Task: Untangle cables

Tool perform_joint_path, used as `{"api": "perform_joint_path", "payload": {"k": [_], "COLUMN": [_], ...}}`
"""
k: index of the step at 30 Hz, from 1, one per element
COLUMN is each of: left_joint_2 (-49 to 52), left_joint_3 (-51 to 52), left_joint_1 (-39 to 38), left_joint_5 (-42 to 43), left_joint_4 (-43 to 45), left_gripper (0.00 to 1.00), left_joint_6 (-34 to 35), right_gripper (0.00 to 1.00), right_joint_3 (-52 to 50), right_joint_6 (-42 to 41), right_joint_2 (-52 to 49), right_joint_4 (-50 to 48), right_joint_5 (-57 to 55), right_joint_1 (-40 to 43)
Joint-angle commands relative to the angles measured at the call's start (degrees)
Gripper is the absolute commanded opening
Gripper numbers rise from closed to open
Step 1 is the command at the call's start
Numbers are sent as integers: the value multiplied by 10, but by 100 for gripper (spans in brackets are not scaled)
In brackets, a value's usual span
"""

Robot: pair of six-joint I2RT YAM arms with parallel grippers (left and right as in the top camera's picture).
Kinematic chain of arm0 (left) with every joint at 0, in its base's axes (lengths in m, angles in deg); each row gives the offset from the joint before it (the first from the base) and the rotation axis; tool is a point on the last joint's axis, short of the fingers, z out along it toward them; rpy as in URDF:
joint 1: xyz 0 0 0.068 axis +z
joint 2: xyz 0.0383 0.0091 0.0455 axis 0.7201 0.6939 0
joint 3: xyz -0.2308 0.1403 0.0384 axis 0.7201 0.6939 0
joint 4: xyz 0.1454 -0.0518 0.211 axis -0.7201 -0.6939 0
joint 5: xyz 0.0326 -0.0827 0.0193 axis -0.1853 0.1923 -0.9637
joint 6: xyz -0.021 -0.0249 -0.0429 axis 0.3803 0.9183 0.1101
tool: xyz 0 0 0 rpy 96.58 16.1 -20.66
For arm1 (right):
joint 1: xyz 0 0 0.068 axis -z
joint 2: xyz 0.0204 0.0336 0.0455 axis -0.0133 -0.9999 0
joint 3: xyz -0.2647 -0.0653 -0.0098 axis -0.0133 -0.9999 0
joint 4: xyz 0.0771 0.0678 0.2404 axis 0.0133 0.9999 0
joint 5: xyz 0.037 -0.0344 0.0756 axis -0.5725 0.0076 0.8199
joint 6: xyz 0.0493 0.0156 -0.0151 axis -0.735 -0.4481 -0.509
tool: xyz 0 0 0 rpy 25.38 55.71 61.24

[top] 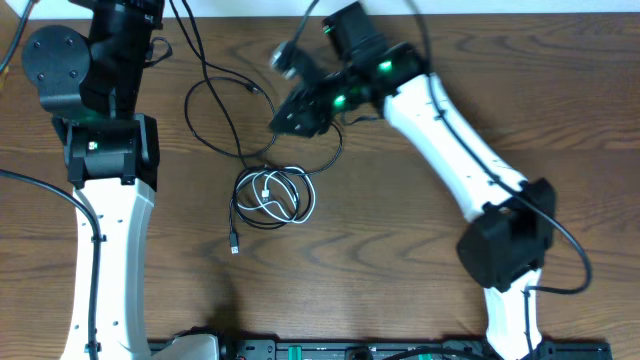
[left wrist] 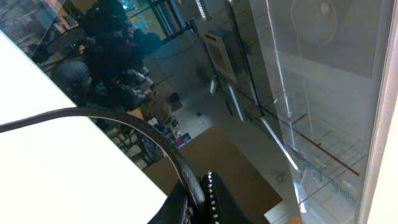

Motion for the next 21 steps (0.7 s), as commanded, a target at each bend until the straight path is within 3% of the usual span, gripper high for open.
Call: {"api": "perform_joint_path", "payload": {"k": [1,8,15,16,18,19,21], "left_joint_2": [-12,-12,-12,-12,-12,-12,-12], "left_joint_3": [-18,-18,-18,-18,-18,-18,-18], "left_joint_1": [2,2,2,2,2,2,2], "left_joint_5": [-10,-10,-9,-9,-9,-8,-9], "left_joint_4": [6,6,1,-1,-8,-12,-24], "left_gripper": [7,7,7,7,8,7,8], "left_joint_6": [5,5,5,5,5,5,4], "right_gripper": [46,47,44,39,9,1,1], "right_joint_3": [-8,-8,-8,-8,-8,-8,-8], "right_joint_6": [59,47,-67,-78,-83,-95,-127], "right_joint_2": [-36,-73,-123,-127,-127,-126,-120], "right_joint_4": [-17,-78,-202,-216,-220,-219,-212], "right_joint_5": [99,89,25,25,20,6,-21], "right_joint_1": [-27,-62,-88,-88,-88,-85,-78]}}
